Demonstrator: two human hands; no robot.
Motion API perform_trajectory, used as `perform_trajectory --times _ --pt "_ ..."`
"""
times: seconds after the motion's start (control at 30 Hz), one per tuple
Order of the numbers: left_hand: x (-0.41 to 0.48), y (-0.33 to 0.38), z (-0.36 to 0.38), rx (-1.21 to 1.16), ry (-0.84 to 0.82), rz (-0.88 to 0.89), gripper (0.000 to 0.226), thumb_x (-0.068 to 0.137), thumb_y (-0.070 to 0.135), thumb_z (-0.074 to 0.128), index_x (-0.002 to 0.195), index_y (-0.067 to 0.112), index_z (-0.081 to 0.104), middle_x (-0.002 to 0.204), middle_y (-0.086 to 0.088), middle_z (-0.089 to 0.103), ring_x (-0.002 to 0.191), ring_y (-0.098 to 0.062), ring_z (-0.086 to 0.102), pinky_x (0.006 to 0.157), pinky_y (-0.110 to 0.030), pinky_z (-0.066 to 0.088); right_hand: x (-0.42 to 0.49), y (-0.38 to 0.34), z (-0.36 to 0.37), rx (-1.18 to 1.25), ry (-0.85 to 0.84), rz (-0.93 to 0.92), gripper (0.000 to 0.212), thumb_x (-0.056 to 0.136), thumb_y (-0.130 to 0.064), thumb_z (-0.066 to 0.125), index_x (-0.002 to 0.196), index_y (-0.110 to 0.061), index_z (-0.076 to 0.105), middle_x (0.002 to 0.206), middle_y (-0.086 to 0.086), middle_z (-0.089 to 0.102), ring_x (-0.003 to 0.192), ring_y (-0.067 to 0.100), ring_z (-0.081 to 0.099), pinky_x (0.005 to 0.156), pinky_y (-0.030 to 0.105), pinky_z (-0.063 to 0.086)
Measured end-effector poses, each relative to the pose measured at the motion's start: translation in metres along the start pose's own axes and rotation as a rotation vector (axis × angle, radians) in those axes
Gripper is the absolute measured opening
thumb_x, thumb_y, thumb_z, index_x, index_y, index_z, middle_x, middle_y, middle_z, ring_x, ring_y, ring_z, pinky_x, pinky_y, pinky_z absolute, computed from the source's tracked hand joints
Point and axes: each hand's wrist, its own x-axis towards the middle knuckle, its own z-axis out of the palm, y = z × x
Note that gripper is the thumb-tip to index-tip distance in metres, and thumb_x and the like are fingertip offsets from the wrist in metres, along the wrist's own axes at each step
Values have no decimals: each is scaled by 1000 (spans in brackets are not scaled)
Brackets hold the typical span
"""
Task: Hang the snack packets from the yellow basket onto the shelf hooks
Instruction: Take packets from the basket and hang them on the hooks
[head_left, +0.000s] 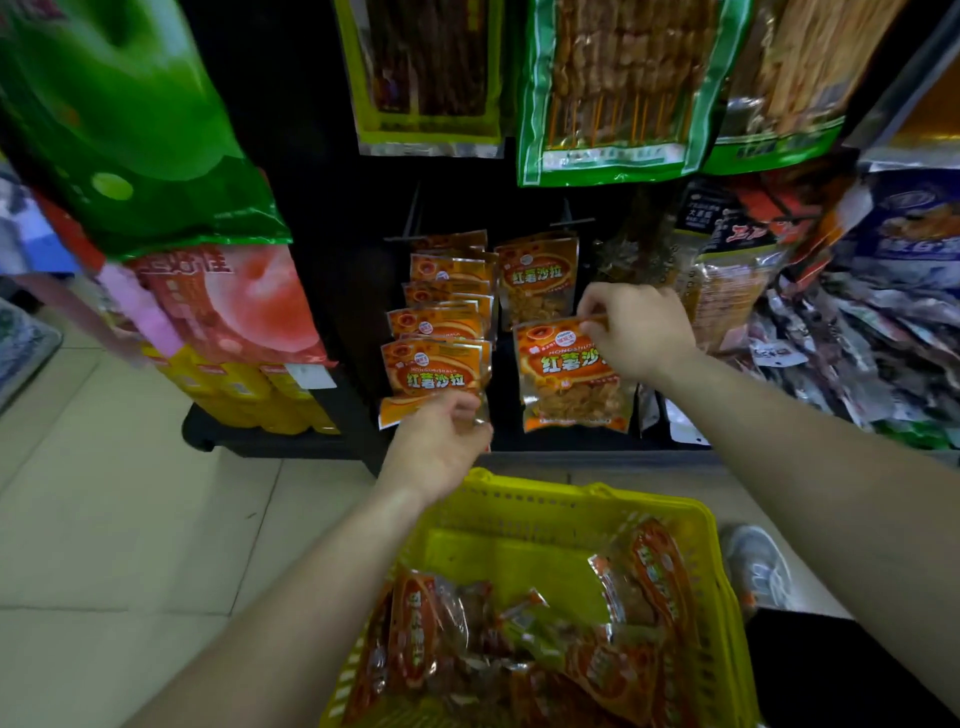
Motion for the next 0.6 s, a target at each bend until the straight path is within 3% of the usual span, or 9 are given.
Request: perform_trajectory --times 0.2,0.3,0.4,0.6 --pt "87 -22 80 -51 -98 -47 33 93 28 67 124 20 62 119 2 68 107 -15 64 93 -31 52 90 31 77 -8 -26 90 8 96 -27 60 96 -34 56 106 2 69 103 29 63 98 45 41" --pt "135 -25 119 -36 -162 -52 43 94 31 65 134 23 55 132 1 62 114 -17 61 101 -31 48 136 47 107 -51 -20 80 5 96 -28 60 100 -30 58 108 3 68 101 28 63 89 40 47" --pt "185 -26 150 33 -142 -37 56 94 33 62 146 28 43 147 0 49 126 -21 54 105 -33 45 179 62 126 -74 12 52 17 96 -29 59 111 -23 63 111 6 67 102 30 63 80 36 48" --pt "264 -38 188 221 -97 -17 78 93 33 62 155 39 15 163 3 14 145 -29 28 113 -45 38 230 82 154 -104 39 21 30 93 -29 58 121 -19 61 119 12 65 115 36 58 95 46 46"
